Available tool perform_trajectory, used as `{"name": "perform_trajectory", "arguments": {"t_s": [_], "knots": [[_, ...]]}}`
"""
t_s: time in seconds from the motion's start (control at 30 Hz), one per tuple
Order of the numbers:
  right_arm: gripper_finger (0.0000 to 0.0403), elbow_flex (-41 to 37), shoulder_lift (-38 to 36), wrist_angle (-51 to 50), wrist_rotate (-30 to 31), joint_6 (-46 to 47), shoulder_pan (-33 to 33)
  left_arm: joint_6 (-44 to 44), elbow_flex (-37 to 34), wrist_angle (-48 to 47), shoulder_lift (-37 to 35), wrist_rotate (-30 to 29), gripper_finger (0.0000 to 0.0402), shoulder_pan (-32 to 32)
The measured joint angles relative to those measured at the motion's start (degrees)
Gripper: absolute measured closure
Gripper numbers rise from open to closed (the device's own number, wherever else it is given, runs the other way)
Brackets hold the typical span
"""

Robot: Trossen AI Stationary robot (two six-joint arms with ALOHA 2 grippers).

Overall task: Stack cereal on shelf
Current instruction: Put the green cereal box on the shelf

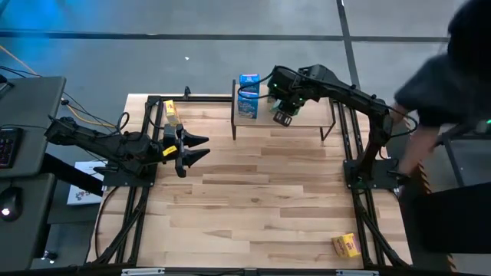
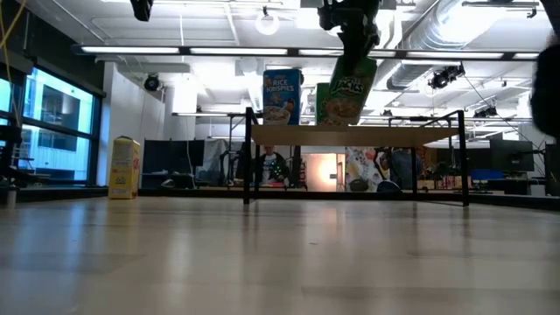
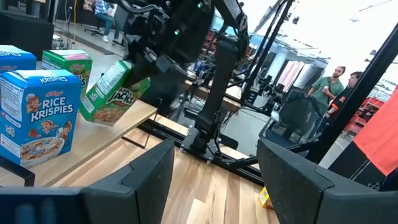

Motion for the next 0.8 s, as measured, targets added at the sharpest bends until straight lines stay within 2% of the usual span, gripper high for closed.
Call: {"name": "perform_trajectory", "arguments": {"t_s": [0.53,0.8], "knots": [[0.0325,0.0,0.0,-0.4,-3.48,1.59,-1.22,-2.11,0.0,-0.44,0.0,0.0,0.0181,0.0],[0.0248,0.0,0.0,2.7,-2.76,1.62,-1.24,-2.91,0.0,-0.68,0.0,0.02,0.0181,-0.01]]}}
